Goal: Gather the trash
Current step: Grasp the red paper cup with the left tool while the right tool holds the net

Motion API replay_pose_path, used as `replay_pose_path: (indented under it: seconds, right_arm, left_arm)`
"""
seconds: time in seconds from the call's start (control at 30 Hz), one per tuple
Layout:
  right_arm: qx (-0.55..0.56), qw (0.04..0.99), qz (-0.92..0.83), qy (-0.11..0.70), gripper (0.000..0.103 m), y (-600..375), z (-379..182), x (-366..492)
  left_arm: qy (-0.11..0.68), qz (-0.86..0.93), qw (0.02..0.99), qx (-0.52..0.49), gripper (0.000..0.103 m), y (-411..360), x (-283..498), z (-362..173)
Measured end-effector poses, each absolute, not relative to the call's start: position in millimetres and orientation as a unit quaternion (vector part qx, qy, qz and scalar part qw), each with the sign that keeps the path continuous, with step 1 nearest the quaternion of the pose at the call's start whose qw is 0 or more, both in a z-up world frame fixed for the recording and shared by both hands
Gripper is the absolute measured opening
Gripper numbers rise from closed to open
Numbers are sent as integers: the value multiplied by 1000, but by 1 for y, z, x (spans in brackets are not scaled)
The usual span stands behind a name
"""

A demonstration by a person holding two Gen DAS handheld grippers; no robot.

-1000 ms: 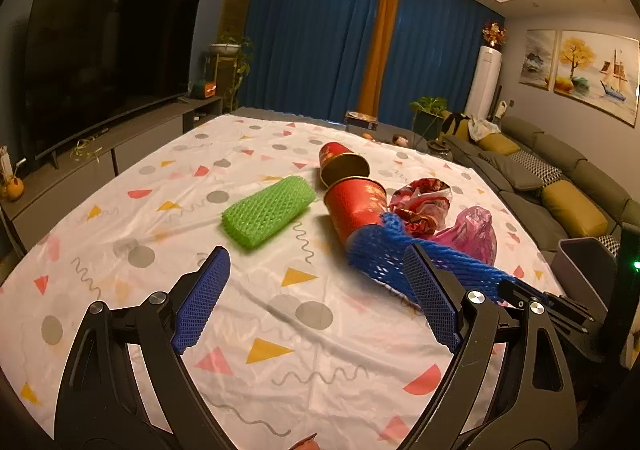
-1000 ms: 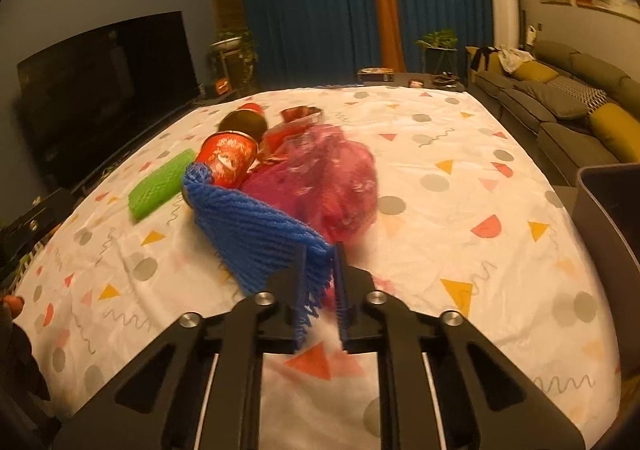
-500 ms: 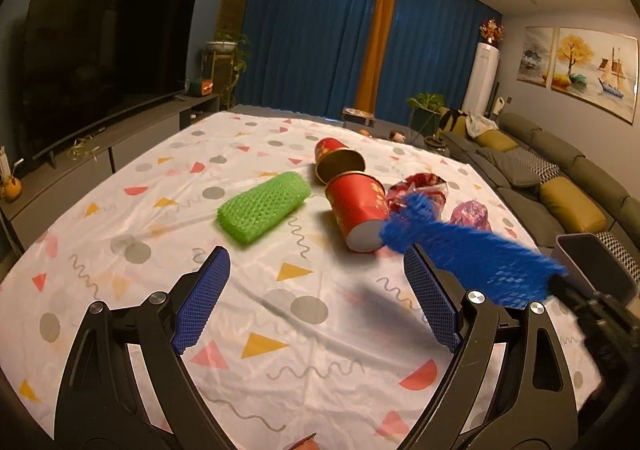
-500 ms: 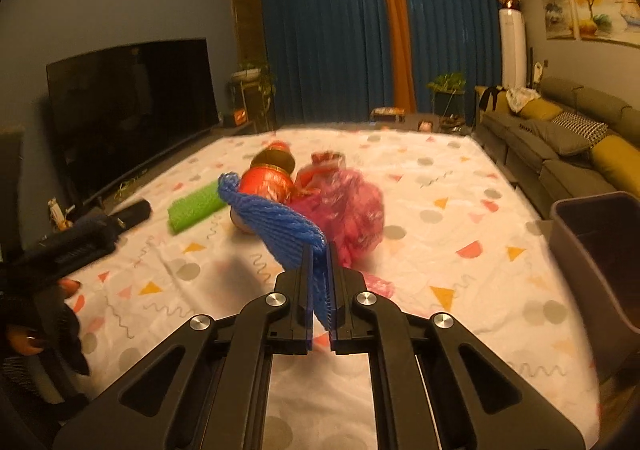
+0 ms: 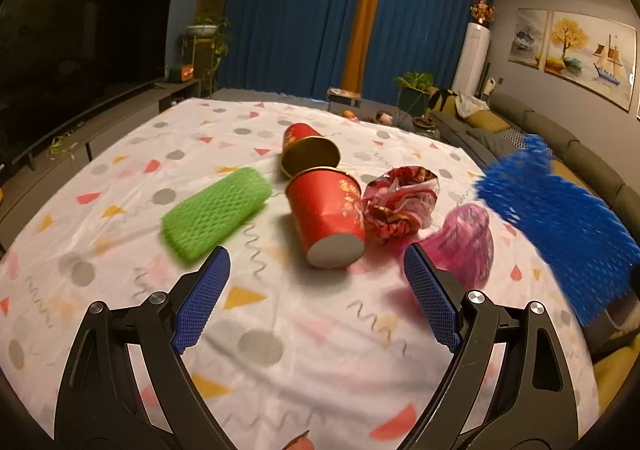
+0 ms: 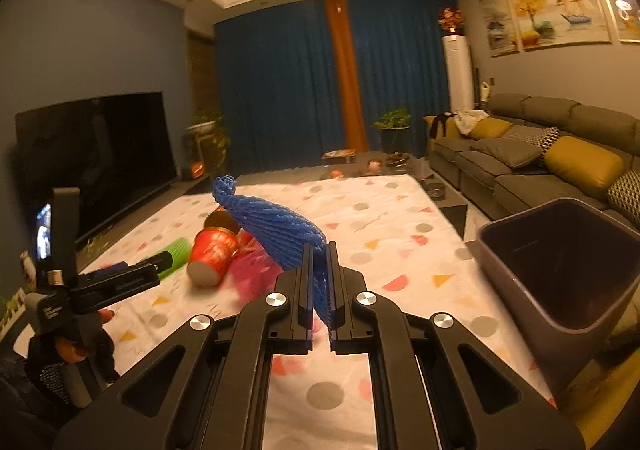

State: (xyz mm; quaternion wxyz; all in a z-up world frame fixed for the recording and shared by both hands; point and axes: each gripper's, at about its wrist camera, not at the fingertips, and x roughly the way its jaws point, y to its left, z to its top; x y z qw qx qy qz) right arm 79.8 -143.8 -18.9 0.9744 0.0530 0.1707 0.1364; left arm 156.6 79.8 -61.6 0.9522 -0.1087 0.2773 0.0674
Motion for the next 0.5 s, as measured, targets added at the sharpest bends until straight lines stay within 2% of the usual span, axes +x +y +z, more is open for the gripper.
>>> replay_pose_path:
  seconds: [0.4,0.5]
  right_arm:
    - [81,976,117,165,6,-168,-19,93]
    - [84,976,114,164,6,-169,-18,95]
  left_arm:
    - [326,63,939,-92,87,76,224,-86]
    - [343,63,933,-92,81,76,234,-96]
